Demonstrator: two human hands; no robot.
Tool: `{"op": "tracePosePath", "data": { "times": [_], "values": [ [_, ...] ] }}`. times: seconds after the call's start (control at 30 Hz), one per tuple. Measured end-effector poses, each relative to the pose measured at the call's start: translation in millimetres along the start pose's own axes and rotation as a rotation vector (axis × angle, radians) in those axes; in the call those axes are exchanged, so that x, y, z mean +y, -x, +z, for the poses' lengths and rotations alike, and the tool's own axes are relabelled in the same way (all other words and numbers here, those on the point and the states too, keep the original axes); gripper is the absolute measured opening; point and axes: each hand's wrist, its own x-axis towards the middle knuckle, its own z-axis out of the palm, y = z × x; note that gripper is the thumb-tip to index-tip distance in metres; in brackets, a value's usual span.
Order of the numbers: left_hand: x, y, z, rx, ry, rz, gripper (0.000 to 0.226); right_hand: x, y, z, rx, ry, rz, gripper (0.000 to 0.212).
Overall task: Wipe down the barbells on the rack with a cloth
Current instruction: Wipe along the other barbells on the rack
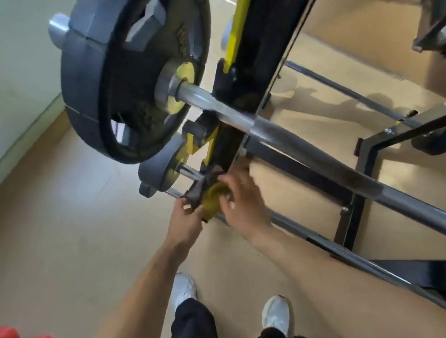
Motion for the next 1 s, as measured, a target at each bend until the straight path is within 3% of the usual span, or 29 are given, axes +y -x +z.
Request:
{"op": "tracePosePath", "data": {
  "times": [0.07, 0.1, 0.2, 0.3, 0.4, 0.53, 0.67, 0.73, 0.87, 1.0],
  "values": [
    [-9.0, -15.9, -8.0, -0.004, -0.132, 0.022, 0.024, 10.5, -5.2, 33.5, -0.208, 0.212, -0.051, 0.053],
    [-12.4, -22.2, -10.9, 0.033, -0.214, 0.048, 0.023, 13.8, -12.2, 43.8, -0.214, 0.248, -0.072, 0.056],
    [-16.3, -32.6, -11.7, 0.377, -0.416, 0.194, 0.017, 15.9, -33.3, 57.3, -0.118, 0.220, -0.173, 0.046],
    [-24.3, -42.7, -7.6, 0.602, -0.434, 0.516, 0.014, 14.7, -42.7, 61.1, -0.014, 0.148, -0.189, 0.031],
    [-39.0, -65.3, -0.6, 0.645, -0.467, 0.794, 0.012, 12.3, -42.6, 70.1, 0.048, 0.222, -0.252, 0.036],
    [-43.3, -88.8, 22.1, 0.658, -0.356, 0.942, 0.020, 18.0, -44.1, 84.8, 0.027, 0.293, -0.297, 0.051],
    [-56.6, -120.2, 22.8, 0.636, -0.444, 1.123, 0.027, 27.5, -51.6, 91.9, 0.092, 0.397, -0.387, 0.041],
    [-65.0, -128.3, 20.8, 0.679, -0.496, 1.183, 0.031, 33.2, -54.0, 90.0, 0.042, 0.450, -0.408, 0.041],
    [-73.6, -128.1, 27.7, 0.687, -0.253, 1.187, 0.033, 42.1, -56.4, 87.3, 0.007, 0.438, -0.412, 0.050],
    [-81.3, -131.4, 34.2, 0.713, -0.159, 1.213, 0.034, 53.9, -54.0, 76.6, -0.133, 0.478, -0.441, 0.061]
  ]
}}
